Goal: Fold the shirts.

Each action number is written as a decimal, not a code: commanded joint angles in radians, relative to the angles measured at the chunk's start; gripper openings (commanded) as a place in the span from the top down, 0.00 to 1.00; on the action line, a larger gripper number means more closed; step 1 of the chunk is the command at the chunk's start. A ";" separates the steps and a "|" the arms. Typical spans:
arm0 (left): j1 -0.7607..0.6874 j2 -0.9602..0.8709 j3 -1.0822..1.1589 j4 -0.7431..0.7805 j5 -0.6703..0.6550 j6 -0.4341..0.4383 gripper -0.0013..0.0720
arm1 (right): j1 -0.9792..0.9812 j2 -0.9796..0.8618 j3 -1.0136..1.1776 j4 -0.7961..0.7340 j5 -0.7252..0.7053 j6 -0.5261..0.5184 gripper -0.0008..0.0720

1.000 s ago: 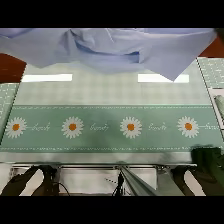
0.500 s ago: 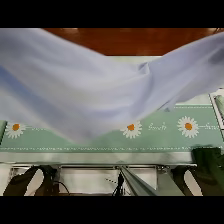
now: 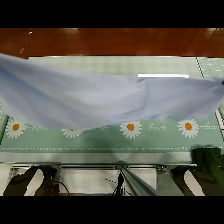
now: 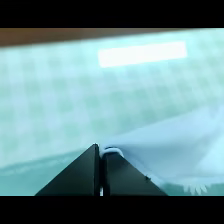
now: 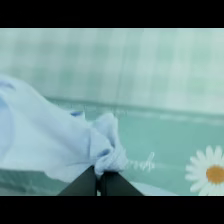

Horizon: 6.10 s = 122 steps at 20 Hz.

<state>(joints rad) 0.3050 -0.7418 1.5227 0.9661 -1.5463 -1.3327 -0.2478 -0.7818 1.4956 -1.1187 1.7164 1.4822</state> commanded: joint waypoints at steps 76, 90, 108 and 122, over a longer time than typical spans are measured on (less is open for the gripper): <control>-0.074 0.047 0.092 -0.328 0.555 0.195 0.96 | 0.130 -0.042 0.090 0.083 -0.893 -0.196 0.96; -0.011 0.212 0.269 0.047 0.126 -0.097 0.96 | 0.130 0.144 0.346 -0.419 -0.469 0.013 0.96; -0.013 -0.341 -0.179 -0.002 0.368 -0.088 0.96 | 0.131 -0.788 0.346 0.021 -0.582 -0.016 0.96; -0.141 -0.837 -0.178 -0.072 0.321 -0.068 0.48 | 0.131 -1.083 0.346 0.024 -0.409 0.000 0.56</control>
<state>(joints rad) 0.1680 -1.5429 1.3434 0.8970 -1.1946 -1.3838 -0.1169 -1.8420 1.8404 -1.1130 1.2663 1.5105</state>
